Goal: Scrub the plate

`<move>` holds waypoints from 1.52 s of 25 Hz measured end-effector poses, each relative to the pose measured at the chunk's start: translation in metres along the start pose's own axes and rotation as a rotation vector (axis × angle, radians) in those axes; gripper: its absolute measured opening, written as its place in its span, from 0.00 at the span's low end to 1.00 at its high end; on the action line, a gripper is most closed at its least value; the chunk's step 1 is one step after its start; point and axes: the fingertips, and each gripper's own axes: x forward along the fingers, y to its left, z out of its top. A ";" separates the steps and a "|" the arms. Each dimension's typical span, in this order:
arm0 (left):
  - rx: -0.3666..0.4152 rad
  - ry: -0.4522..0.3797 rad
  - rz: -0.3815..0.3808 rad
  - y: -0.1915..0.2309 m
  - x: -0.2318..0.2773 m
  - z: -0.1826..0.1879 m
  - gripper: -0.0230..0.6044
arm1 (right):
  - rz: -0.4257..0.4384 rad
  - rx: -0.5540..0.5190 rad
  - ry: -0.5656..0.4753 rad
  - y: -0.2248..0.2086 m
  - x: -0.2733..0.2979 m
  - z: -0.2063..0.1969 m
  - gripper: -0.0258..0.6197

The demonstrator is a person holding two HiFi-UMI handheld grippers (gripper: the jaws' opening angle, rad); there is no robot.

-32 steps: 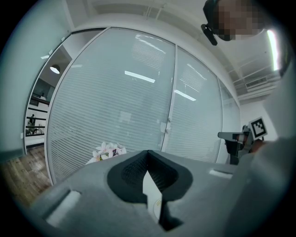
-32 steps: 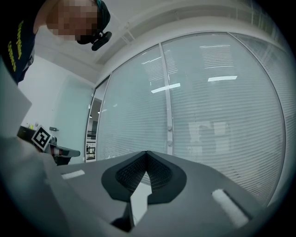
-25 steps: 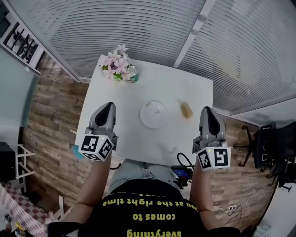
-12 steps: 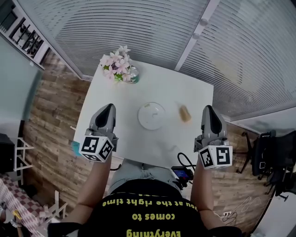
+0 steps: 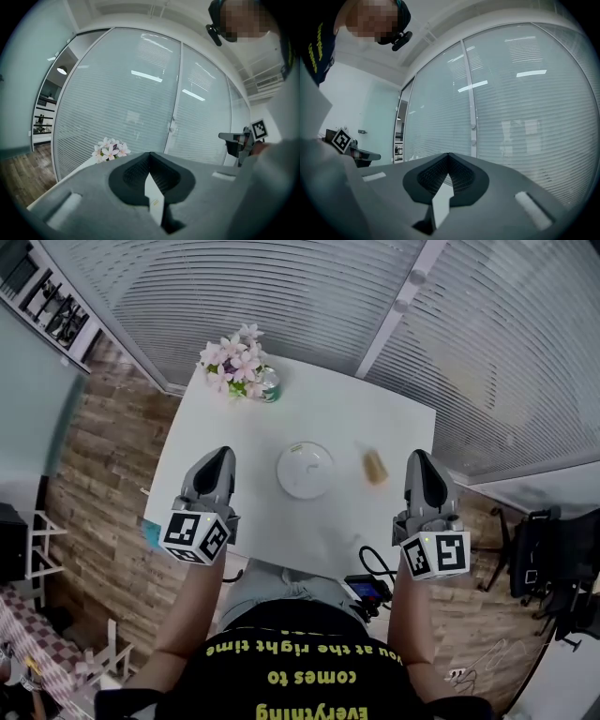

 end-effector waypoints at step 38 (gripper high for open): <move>-0.040 0.179 -0.028 0.003 0.042 -0.087 0.04 | 0.036 -0.007 0.314 -0.024 0.025 -0.137 0.07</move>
